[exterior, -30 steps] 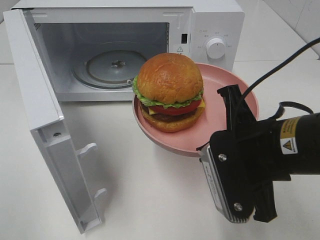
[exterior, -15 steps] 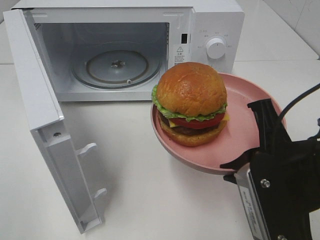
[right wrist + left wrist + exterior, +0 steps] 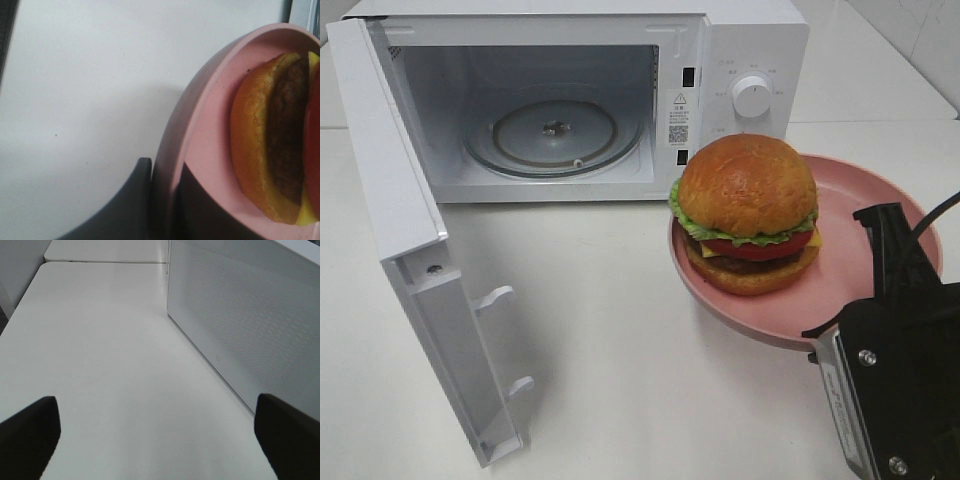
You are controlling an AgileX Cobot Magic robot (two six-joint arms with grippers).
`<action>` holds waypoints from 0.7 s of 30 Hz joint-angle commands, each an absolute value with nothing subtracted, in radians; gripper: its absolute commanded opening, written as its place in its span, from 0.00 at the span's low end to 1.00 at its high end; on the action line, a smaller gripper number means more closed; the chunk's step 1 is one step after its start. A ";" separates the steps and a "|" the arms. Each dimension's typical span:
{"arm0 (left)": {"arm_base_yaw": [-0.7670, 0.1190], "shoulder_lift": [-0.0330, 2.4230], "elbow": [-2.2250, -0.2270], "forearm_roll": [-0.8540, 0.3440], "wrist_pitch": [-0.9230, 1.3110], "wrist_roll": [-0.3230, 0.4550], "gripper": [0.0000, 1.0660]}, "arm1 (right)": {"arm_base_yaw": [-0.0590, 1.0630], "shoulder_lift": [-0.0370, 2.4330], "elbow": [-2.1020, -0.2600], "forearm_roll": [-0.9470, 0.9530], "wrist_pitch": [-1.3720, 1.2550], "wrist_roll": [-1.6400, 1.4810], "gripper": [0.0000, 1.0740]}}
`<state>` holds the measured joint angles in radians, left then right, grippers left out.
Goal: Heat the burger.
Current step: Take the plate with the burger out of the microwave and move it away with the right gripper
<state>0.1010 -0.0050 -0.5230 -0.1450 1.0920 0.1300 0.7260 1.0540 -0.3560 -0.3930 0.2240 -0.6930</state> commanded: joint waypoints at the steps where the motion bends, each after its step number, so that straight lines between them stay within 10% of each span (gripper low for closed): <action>1: 0.101 -0.022 -0.522 -0.146 1.078 0.130 0.92 | 0.723 1.036 -0.361 -0.688 0.255 -0.355 0.00; 21: 0.101 -0.022 -0.522 -0.146 1.078 0.130 0.92 | 0.723 1.036 -0.361 -1.012 0.647 0.510 0.00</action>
